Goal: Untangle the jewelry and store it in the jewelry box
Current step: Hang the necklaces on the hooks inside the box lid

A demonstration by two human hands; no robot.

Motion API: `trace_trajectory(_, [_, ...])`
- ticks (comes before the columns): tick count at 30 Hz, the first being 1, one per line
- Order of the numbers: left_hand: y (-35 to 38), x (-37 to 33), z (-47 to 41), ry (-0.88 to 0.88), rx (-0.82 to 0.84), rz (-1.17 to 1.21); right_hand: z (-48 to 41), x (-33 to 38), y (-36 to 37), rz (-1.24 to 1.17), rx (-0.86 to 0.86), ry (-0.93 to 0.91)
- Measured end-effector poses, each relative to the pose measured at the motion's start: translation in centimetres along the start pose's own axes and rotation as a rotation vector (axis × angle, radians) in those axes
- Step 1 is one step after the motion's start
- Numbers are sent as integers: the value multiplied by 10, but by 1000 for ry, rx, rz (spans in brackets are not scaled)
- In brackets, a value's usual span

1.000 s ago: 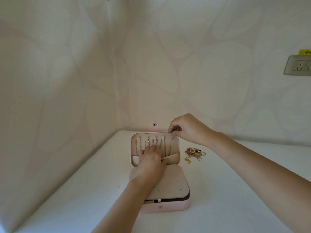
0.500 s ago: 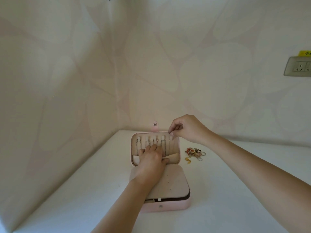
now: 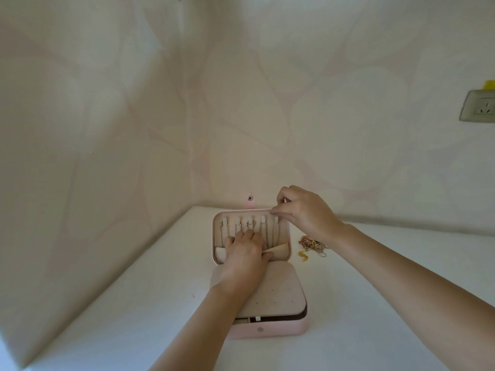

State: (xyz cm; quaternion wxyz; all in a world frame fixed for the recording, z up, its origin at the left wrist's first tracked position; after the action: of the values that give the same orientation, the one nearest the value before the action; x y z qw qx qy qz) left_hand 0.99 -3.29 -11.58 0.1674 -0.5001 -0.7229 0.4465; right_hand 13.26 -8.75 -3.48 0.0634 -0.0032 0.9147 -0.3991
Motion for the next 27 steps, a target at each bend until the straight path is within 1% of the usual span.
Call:
trace_trajectory(6, [0,0,1,19,-18,7,3,-5,6,-10,-22,-49])
trace_trajectory(9, [1,-1,1,22,-21,9,5,-9,11,-47,-36,-32])
trace_trajectory(13, [-1,0,2,15,-35,21,12,-17,17,-239,-25,92])
trace_trajectory(16, [-2,0,2,19,-38,13,13,-21,16,-415,-31,276])
trace_trajectory(18, [-2,-1,2,29,-57,33,12,-24,19,-559,53,419])
trace_trajectory(20, [-1,-1,2,41,-63,42,13,-25,23,-687,142,525])
trace_trajectory(23, [2,-3,2,72,-31,51,15,-27,23,-699,166,572])
trace_trajectory(27, [4,-7,0,130,18,146,17,-24,18,-694,161,584])
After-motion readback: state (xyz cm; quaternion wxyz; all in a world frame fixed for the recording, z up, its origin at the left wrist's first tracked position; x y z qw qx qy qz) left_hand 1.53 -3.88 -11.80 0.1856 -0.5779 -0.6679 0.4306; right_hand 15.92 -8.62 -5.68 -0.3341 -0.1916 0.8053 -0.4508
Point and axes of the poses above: each hand's wrist, its own z-axis away from the middle knuckle, its own y-axis out of the palm, x = y × z, the point moved 4 cm from there along -z, towards the middle knuckle, and after that the axes turned 5 degrees about y, right-handed, at the moved point
